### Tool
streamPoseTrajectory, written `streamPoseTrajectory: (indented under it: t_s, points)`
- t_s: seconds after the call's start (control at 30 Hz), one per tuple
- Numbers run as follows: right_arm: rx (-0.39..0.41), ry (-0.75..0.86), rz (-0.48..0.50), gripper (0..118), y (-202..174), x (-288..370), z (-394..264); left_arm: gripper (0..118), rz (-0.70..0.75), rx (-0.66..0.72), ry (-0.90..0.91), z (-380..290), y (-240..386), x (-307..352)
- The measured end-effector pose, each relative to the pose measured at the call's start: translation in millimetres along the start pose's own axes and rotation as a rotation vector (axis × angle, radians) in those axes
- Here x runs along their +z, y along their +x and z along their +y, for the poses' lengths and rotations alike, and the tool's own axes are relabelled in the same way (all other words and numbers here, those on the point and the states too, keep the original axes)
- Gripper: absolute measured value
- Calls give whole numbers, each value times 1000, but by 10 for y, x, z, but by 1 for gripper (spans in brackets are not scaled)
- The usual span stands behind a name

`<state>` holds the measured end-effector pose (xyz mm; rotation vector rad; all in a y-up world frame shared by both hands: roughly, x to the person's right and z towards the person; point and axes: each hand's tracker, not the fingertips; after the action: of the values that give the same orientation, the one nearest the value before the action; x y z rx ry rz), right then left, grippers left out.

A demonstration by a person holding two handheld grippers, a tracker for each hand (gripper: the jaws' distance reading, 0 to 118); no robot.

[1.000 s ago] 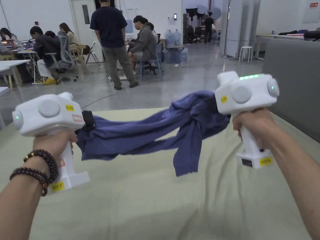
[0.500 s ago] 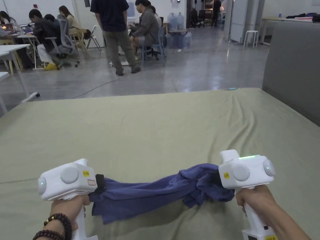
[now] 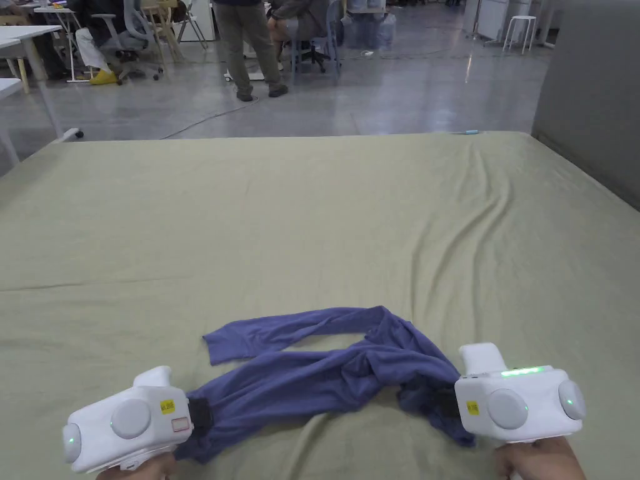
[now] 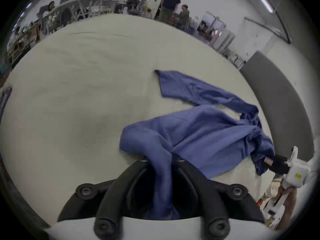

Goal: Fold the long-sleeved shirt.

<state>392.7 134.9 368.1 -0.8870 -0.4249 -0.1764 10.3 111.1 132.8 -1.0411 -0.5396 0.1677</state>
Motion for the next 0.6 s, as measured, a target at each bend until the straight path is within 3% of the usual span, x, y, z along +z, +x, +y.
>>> streamPoseTrajectory:
  t_s: [0.03, 0.07, 0.1, 0.13, 0.17, 0.23, 0.27, 0.3, 0.33, 0.37, 0.47, 0.6]
  points:
    - [-21, -2, -5, 86, -1, 74, 14, 73, 26, 4, 9, 22, 24, 63]
    - [-53, 6, -9, 86, 2, 179, 34, 73, 64, -4, 36, 28, 60, 144]
    - [-80, 40, -2, 102, 11, 309, 35, 105, 53, -29, 68, 28, 78, 251]
    - [-92, 83, 15, 105, 41, 449, -8, 118, 38, -37, 104, 19, 89, 356]
    - [-108, 123, 4, 105, 34, 597, -28, 118, -7, -37, 207, 5, 111, 542]
    - [-134, 137, -21, 102, 0, 806, -98, 118, 8, -42, 212, -117, 154, 780]
    - [-146, 140, -15, 88, -3, 923, -185, 118, 20, -40, 190, -171, 172, 876]
    - [-161, 147, -6, 56, -20, 980, -248, 109, 25, -30, 180, -236, 181, 935]
    - [-173, 148, -12, 0, -51, 982, -289, 50, 16, -27, 185, -308, 180, 986]
    - [-192, 131, -37, 0, -96, 946, -317, 0, -50, -54, 224, -377, 175, 1022]
    - [-153, 58, 67, 0, -108, 830, -448, 0, 27, -136, 197, -516, 235, 937]
    - [-169, 83, 38, 0, -135, 800, -455, 0, -10, -109, 188, -497, 244, 911]
